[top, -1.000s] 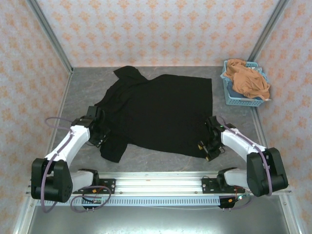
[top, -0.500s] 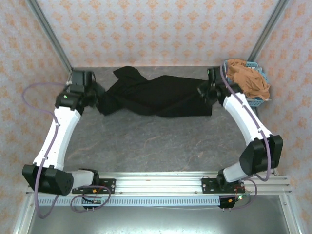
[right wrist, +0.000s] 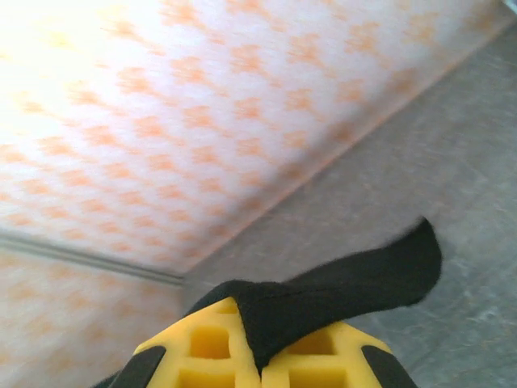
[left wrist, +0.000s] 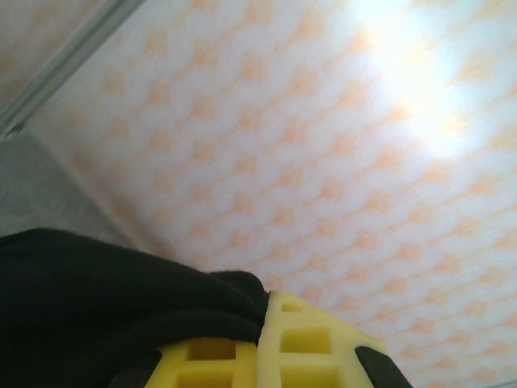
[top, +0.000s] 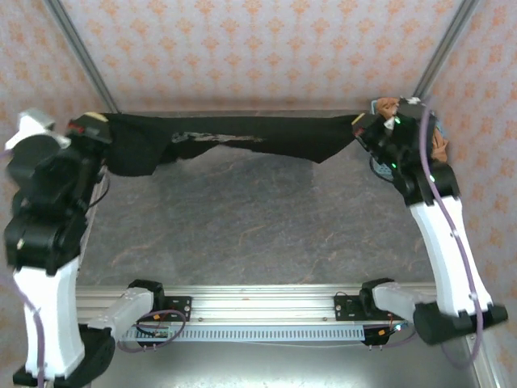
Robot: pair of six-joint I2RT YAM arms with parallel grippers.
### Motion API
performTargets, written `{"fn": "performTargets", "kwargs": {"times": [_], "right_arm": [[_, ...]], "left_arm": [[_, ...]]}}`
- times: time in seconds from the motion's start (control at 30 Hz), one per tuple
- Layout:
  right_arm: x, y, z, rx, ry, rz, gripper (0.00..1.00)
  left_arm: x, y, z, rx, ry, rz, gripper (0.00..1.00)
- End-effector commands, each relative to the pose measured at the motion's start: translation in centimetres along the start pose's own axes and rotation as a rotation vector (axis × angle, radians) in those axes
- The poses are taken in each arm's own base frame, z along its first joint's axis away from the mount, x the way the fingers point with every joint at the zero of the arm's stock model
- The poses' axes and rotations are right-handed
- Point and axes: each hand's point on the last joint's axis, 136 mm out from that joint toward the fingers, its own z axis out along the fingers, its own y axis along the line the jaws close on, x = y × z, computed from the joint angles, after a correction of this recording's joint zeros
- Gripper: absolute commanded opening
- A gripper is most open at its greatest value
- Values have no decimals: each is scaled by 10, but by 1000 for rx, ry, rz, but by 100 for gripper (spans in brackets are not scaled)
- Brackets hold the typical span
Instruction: Fold and stack the t-shirts
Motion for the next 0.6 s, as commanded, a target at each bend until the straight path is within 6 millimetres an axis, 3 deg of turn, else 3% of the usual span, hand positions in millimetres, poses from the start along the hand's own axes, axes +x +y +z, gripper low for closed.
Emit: {"fn": "performTargets", "kwargs": {"times": [0.0, 0.17, 0.3, 0.43, 0.57], "right_arm": [[-4, 16, 2, -85, -4, 41, 0], [-1, 16, 53, -78, 56, 130, 0], [5, 1, 116, -22, 106, 146, 0], [-7, -13, 164, 37, 104, 122, 0], [-42, -13, 189, 39, 46, 128, 0]], "left_arm": [[-10, -4, 19, -50, -42, 51, 0], [19, 16, 89, -203, 34, 98, 0], [41, 25, 161, -235, 98, 129, 0], [47, 18, 217, -196, 154, 144, 0], [45, -11, 243, -90, 180, 172, 0]]}}
